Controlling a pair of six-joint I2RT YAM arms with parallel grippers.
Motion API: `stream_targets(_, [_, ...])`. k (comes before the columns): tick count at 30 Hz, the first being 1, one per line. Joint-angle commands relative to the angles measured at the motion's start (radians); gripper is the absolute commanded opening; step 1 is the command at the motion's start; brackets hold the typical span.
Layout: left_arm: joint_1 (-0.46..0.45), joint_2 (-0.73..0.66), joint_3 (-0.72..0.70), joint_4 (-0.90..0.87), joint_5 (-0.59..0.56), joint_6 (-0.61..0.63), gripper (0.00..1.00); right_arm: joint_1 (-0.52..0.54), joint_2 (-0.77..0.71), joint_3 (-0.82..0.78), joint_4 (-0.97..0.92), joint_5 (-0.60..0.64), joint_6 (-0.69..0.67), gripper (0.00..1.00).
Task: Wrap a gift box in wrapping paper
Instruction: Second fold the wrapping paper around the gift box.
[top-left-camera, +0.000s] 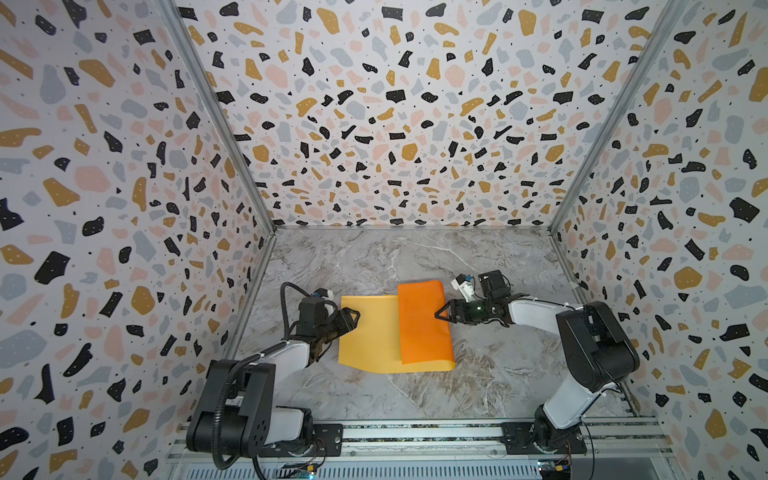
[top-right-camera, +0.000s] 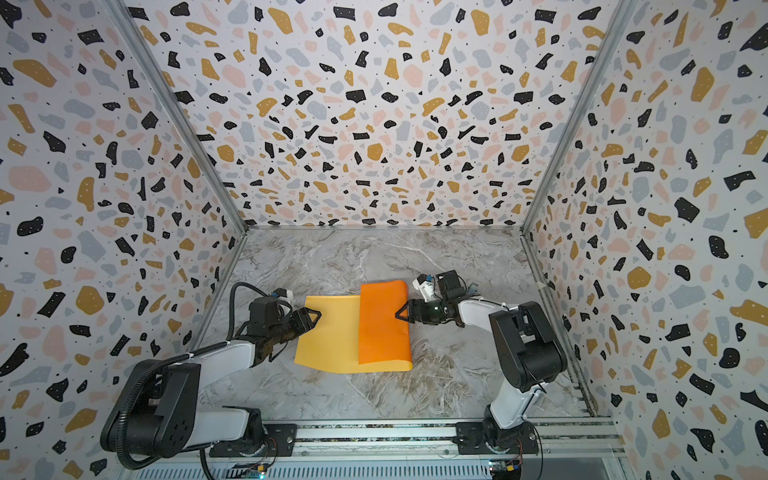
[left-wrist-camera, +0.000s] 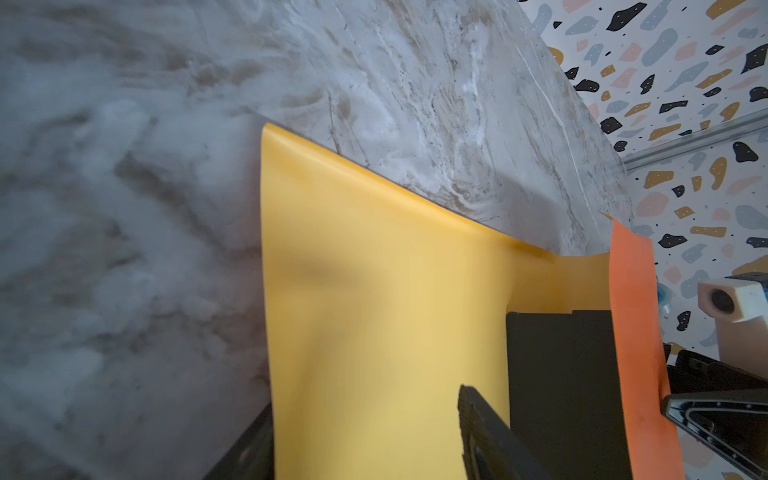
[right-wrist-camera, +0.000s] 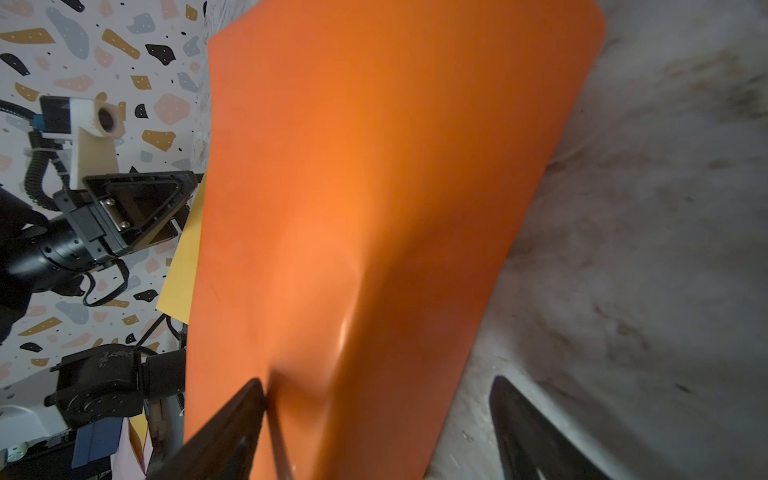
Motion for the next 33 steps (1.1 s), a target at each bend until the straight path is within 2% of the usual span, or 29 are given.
stream_targets(1, [0.004, 0.015, 0.022, -0.048, -0.017, 0.04, 0.49, 0.015, 0.009, -0.022, -0.087, 0.084, -0.029, 0.84])
stream_targets(6, [0.004, -0.034, 0.031, -0.132, -0.055, 0.061, 0.33, 0.02, 0.008, -0.022, -0.09, 0.084, -0.031, 0.84])
stream_targets(12, [0.004, -0.045, 0.042, -0.171, -0.022, 0.076, 0.13, 0.02, 0.009, -0.021, -0.086, 0.083, -0.028, 0.84])
stream_targets(23, [-0.012, -0.186, 0.102, -0.298, 0.06, 0.056, 0.0, 0.023, 0.01, -0.023, -0.084, 0.083, -0.028, 0.84])
stream_targets(33, [-0.167, -0.199, 0.221, -0.355, 0.056, -0.049, 0.0, 0.029, 0.008, -0.021, -0.085, 0.084, -0.028, 0.84])
